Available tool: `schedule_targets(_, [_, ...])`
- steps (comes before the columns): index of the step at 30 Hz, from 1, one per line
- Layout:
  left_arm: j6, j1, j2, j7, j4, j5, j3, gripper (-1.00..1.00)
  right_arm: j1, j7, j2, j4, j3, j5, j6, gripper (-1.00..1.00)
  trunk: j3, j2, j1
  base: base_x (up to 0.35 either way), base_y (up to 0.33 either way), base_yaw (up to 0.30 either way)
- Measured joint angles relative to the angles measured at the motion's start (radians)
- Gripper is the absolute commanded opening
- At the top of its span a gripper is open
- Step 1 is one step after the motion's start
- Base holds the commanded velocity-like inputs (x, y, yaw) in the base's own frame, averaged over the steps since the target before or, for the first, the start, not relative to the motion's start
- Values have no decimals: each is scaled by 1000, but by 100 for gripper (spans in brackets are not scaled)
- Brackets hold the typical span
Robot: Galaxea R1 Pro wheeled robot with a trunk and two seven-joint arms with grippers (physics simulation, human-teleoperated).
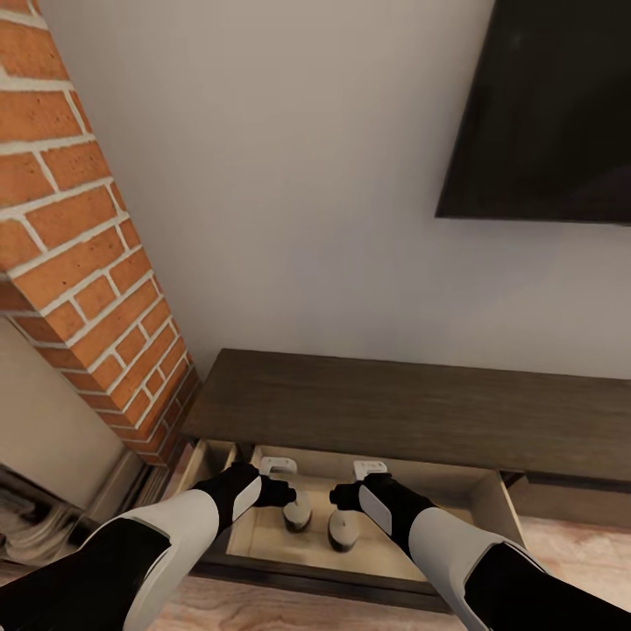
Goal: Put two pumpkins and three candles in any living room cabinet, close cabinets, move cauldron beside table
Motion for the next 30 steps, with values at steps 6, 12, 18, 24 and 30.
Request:
schedule_targets(6, [25, 0, 0, 0, 0, 0, 1, 100, 0, -37, 0, 1, -8, -3, 9, 100, 9, 0, 0, 0, 0, 34])
schedule_targets(12, [62, 0, 0, 1, -6, 2, 1, 100, 0, -94, 0, 48, -10, -62, 9, 100, 19, 0, 0, -11, 0, 2])
schedule_targets(18, [65, 0, 0, 1, -7, 2, 1, 100, 0, -101, 0, 57, -9, -132, 8, 100, 28, 0, 0, -126, 0, 0])
schedule_targets(24, [65, 0, 0, 1, -7, 1, 1, 100, 0, -102, 0, 59, -8, -153, 7, 100, 37, 0, 0, -118, 0, 0])
schedule_targets(30, [66, 0, 0, 1, -9, 2, 1, 100, 0, -102, 0, 60, -9, -156, 7, 100, 47, 0, 0, -18, 0, 0])
